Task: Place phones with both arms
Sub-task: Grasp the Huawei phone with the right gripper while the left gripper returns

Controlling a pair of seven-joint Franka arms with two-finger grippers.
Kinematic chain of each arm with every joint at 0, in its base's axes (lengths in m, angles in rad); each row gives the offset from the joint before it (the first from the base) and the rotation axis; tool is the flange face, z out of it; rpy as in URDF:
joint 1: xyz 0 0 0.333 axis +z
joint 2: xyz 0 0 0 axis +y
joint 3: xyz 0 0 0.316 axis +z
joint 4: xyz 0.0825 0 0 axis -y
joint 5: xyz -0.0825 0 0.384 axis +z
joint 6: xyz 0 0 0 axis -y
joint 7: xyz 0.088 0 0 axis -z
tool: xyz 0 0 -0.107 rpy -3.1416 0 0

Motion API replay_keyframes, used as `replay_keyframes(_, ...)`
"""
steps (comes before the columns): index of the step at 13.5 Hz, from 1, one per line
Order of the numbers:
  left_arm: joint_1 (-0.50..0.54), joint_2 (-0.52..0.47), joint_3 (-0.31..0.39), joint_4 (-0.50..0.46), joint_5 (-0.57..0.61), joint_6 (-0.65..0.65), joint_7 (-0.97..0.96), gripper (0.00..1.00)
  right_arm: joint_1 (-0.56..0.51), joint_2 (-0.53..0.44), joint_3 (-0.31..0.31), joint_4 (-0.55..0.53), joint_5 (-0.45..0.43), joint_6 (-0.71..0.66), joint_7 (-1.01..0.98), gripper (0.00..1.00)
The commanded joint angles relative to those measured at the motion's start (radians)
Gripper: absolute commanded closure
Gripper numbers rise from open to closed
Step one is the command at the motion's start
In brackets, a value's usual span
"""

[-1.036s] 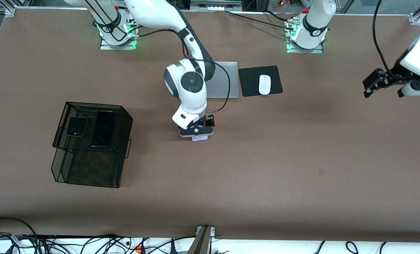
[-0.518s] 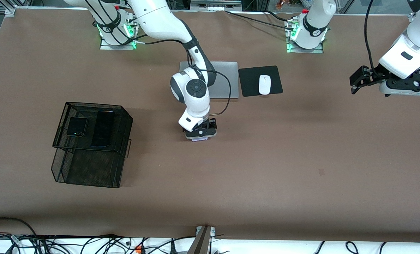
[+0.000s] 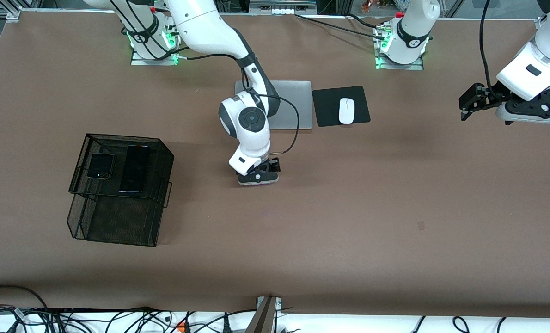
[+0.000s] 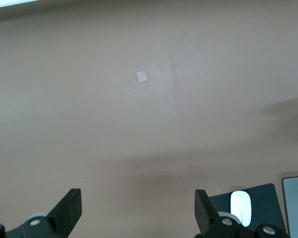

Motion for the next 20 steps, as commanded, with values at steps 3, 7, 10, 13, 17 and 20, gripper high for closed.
replay_keyframes(3, 0.001, 0.004, -0.001, 0.025, -0.004, -0.032, 0.021, 0.0, -0.006, -0.012, 0.024, -0.017, 0.037, 0.016, -0.012, 0.0)
replay_keyframes(7, 0.001, 0.004, -0.001, 0.025, -0.005, -0.034, 0.021, 0.0, -0.006, -0.016, 0.024, -0.015, 0.041, 0.019, -0.015, 0.59)
replay_keyframes(10, 0.001, 0.004, -0.001, 0.025, -0.005, -0.034, 0.018, 0.0, -0.012, -0.063, 0.017, -0.007, 0.042, -0.019, -0.026, 0.82)
replay_keyframes(13, 0.001, 0.004, -0.001, 0.025, -0.005, -0.035, 0.017, 0.0, -0.013, -0.143, -0.034, 0.014, 0.044, -0.16, -0.027, 0.85)
replay_keyframes(17, 0.0, 0.004, -0.004, 0.025, -0.005, -0.035, 0.012, 0.0, -0.059, -0.226, -0.166, 0.106, 0.057, -0.431, -0.085, 0.86)
replay_keyframes(20, 0.001, 0.004, -0.008, 0.025, -0.005, -0.035, 0.014, 0.0, -0.241, -0.216, -0.175, 0.262, 0.06, -0.629, -0.235, 0.85)
